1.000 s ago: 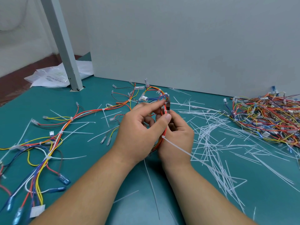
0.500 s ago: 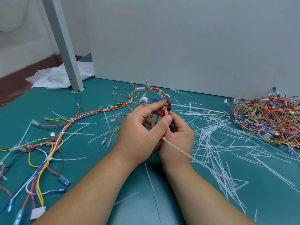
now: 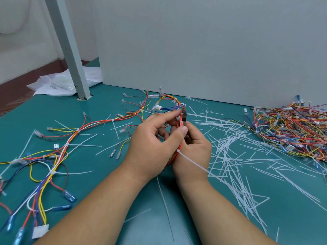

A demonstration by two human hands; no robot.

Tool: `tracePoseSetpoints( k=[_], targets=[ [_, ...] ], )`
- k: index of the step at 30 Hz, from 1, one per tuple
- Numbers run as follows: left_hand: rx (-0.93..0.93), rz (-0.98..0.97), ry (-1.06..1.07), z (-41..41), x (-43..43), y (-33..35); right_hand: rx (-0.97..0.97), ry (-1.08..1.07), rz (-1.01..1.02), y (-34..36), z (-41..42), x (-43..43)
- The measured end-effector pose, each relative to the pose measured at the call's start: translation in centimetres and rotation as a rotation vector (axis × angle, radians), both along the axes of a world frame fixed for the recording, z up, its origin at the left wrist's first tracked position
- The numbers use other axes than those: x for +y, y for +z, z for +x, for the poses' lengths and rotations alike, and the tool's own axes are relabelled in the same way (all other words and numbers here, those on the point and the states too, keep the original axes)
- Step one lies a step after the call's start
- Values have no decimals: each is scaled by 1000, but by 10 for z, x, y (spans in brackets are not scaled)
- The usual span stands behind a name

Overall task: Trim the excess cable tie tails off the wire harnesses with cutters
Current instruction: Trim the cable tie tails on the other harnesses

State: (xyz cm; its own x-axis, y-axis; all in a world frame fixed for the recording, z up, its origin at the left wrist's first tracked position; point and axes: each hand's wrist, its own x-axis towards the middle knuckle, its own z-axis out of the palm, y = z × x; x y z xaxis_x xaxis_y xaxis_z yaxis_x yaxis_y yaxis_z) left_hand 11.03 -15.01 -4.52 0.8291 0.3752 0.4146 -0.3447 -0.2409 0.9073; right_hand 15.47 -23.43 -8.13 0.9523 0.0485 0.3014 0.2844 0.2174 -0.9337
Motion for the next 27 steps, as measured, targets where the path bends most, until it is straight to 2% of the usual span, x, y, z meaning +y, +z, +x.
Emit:
tracePoseSetpoints(
  k=[27],
  targets=[
    [18,4,-2,0,0,1,8,-30,1,-1,1,0]
  ],
)
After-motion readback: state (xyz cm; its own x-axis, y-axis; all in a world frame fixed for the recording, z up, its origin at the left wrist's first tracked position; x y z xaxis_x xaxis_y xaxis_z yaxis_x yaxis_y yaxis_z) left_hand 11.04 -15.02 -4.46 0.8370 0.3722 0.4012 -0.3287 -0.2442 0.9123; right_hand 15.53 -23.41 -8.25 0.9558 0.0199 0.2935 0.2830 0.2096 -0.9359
